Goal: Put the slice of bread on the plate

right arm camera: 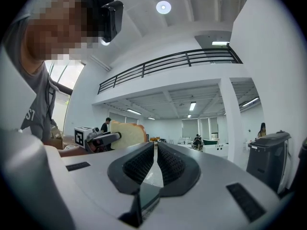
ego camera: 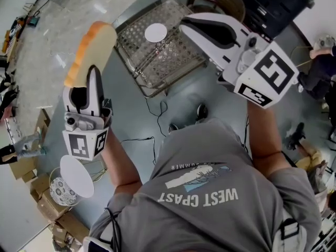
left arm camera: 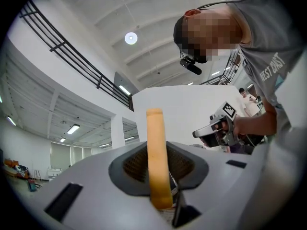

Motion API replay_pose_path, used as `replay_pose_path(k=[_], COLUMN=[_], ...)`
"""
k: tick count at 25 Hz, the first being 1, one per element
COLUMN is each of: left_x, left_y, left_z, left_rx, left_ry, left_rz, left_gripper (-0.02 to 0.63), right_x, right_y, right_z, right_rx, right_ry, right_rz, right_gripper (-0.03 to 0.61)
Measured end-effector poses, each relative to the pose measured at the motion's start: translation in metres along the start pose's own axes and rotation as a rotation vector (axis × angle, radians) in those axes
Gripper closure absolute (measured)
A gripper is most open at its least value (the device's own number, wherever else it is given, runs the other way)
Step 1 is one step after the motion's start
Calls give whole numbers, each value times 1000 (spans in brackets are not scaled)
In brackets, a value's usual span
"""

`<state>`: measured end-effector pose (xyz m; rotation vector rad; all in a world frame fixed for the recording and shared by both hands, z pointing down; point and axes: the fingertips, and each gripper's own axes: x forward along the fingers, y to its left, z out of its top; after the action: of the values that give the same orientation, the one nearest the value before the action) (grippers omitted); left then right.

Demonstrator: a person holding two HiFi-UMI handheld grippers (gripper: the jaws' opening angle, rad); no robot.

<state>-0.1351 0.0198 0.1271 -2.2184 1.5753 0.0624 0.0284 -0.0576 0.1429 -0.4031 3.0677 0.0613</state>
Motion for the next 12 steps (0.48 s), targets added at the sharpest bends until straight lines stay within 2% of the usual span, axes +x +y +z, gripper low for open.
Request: replay_pose_path(k=[6,12], left_x=[19,43], left_y=[-7,-21], left_z=[-9,-12], left_rx=[31,44], left_ry=[24,44], left_rz=[39,45], left_gripper=[522,522], right_x=[0,-8], right_y=[-26,-50], right_z=[-5,-7], right_rx=[2,14], right_ry=[-24,-37], right_rz=[51,74], right_gripper=[571,571])
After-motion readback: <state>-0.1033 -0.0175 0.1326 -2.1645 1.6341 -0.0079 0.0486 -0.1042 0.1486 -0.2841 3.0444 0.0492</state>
